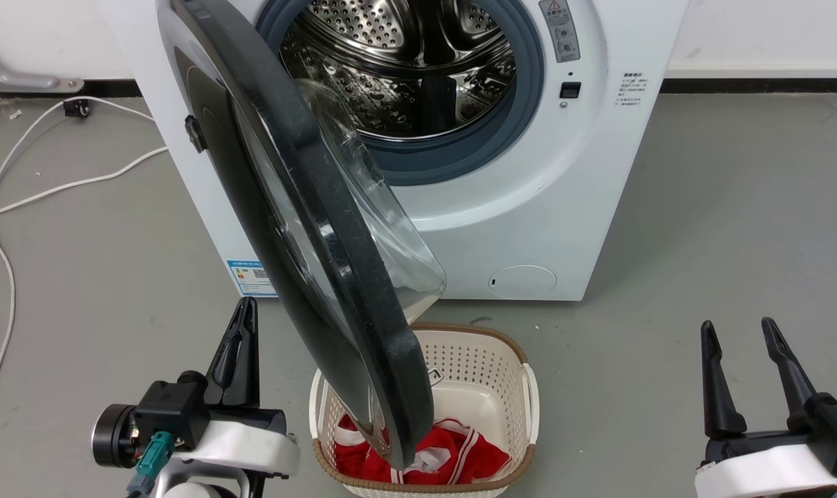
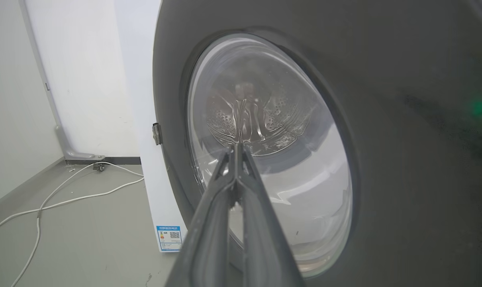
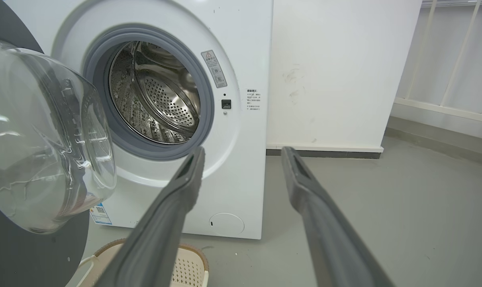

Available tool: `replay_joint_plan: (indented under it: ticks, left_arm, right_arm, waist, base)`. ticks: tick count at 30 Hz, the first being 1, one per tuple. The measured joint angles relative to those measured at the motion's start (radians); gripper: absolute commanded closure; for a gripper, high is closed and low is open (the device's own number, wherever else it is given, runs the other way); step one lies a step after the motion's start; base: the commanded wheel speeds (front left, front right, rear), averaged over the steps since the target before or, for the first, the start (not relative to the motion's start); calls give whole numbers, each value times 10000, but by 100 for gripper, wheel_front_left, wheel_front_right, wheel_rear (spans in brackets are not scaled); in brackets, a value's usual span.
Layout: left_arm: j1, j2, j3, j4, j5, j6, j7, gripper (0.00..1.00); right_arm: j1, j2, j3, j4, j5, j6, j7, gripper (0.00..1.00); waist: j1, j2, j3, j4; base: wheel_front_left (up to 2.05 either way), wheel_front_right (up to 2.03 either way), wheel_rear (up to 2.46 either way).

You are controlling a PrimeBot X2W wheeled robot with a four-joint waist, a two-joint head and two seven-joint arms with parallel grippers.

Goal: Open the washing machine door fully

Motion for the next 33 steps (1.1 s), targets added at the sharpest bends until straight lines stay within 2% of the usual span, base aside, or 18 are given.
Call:
replay_joint_plan:
  ticks: [7, 17, 25, 29, 33]
  left_arm:
    - [-52, -2, 65, -314, -48, -21, 0, 100]
    - [-710, -2, 117, -2853, -29, -4, 0, 100]
    - [-1176, 0, -90, -4880, 276, 199, -2, 100]
    - [-1368, 0, -401, -5785, 384, 196, -2, 100]
    - [-1447, 0, -941, -6280, 324, -36, -2, 100]
  right_arm:
    - [-24, 0, -4, 67, 75, 0, -63, 0]
    - [-176, 0, -52, 151, 102, 0, -148, 0]
    - [-176, 2, -59, 240, 138, 0, -169, 0]
    - [-176, 0, -75, 247, 150, 0, -173, 0]
    - [-175, 0, -77, 251, 155, 0, -171, 0]
  waist:
    - [0, 0, 59, -9]
    - [0, 0, 197, 17]
    - [0, 0, 172, 34]
    - [0, 0, 163, 11]
    - [0, 0, 156, -7]
  base:
    - [0, 0, 0]
    - [0, 0, 0]
    - [0, 0, 0]
    - [0, 0, 0]
    - [0, 0, 0]
